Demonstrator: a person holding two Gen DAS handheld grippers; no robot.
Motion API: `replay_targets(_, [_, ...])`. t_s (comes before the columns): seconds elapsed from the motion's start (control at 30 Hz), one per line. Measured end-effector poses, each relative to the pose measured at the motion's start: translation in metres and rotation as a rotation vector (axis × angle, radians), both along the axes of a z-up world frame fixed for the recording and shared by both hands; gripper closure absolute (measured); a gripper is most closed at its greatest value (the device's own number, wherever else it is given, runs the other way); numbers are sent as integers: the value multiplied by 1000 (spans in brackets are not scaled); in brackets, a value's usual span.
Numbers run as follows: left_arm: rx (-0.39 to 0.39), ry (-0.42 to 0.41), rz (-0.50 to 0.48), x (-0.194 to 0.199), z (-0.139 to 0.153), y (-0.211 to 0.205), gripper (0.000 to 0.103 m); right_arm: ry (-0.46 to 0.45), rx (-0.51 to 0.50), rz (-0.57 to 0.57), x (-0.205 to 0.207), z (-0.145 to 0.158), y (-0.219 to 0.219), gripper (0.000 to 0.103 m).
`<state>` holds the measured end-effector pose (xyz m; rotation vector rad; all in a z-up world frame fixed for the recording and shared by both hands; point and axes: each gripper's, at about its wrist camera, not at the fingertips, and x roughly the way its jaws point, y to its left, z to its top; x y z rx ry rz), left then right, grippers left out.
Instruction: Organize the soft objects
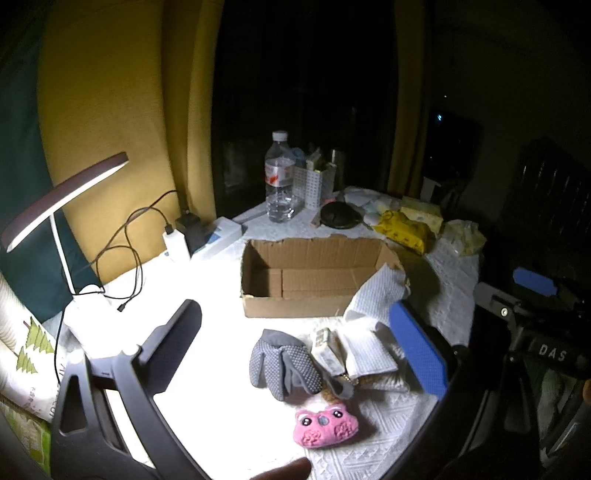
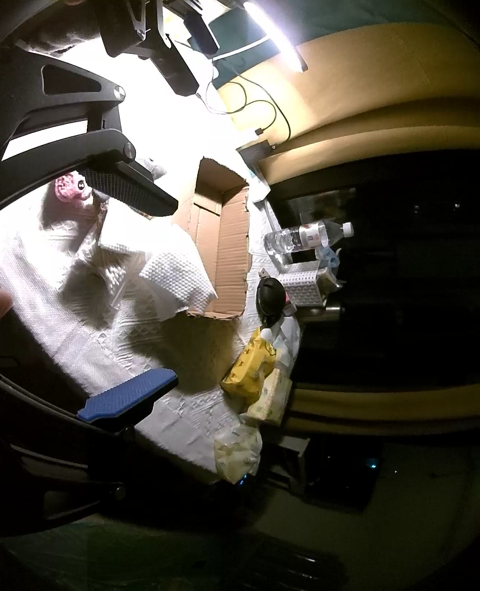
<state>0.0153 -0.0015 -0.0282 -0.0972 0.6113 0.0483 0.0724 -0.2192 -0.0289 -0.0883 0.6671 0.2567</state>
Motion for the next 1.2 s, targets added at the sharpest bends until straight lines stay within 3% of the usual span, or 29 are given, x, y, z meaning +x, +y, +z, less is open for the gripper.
replay_targets(0.9, [-30,15,-24,5,-1,4,1,6,-4,0,2,1,1,16])
replay_targets(1.2, [2,20,-12,5,1,-1,1,8,-5,0,2,2,1,16])
